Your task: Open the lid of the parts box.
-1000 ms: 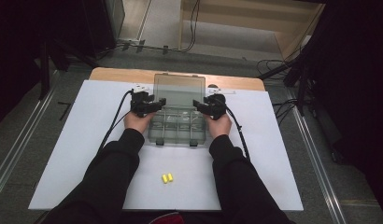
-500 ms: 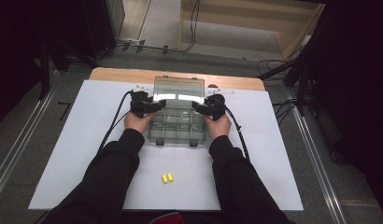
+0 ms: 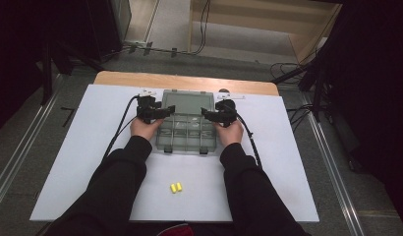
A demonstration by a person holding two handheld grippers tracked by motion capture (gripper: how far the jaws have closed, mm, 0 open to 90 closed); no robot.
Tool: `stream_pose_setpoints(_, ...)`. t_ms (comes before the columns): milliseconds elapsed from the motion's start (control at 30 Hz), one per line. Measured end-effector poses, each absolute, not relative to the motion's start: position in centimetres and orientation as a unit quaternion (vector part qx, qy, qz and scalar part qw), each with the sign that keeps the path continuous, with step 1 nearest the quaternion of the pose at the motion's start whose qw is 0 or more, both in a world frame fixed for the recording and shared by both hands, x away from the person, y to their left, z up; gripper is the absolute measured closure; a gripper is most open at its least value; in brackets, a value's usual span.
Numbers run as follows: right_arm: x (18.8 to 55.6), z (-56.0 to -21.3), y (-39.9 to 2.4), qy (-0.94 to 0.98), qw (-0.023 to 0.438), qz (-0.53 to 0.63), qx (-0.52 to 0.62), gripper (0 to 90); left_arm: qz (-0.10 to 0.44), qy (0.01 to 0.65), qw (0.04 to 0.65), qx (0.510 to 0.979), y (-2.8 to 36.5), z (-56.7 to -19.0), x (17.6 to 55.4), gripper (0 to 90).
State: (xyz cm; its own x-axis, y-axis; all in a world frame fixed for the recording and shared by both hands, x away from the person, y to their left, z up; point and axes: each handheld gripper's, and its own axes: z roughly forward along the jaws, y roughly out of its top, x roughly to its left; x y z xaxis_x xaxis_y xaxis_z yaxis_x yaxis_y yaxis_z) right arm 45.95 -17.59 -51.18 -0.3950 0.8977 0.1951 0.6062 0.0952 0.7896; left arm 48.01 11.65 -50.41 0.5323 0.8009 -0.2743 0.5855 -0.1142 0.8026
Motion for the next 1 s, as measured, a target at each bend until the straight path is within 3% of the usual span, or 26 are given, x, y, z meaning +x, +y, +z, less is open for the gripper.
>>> stream_pose_setpoints(500,44.1,-48.4,-17.9,0.743,0.144,0.434,0.489,24.3,0.078,0.454,0.460,0.759,12.3,-48.0,46.7,23.1)
stream_pose_setpoints(1000,41.0,-47.1,-18.9,0.757,0.078,0.464,0.453,24.4,0.025,0.408,0.468,0.783,12.7,-45.7,44.3,23.1)
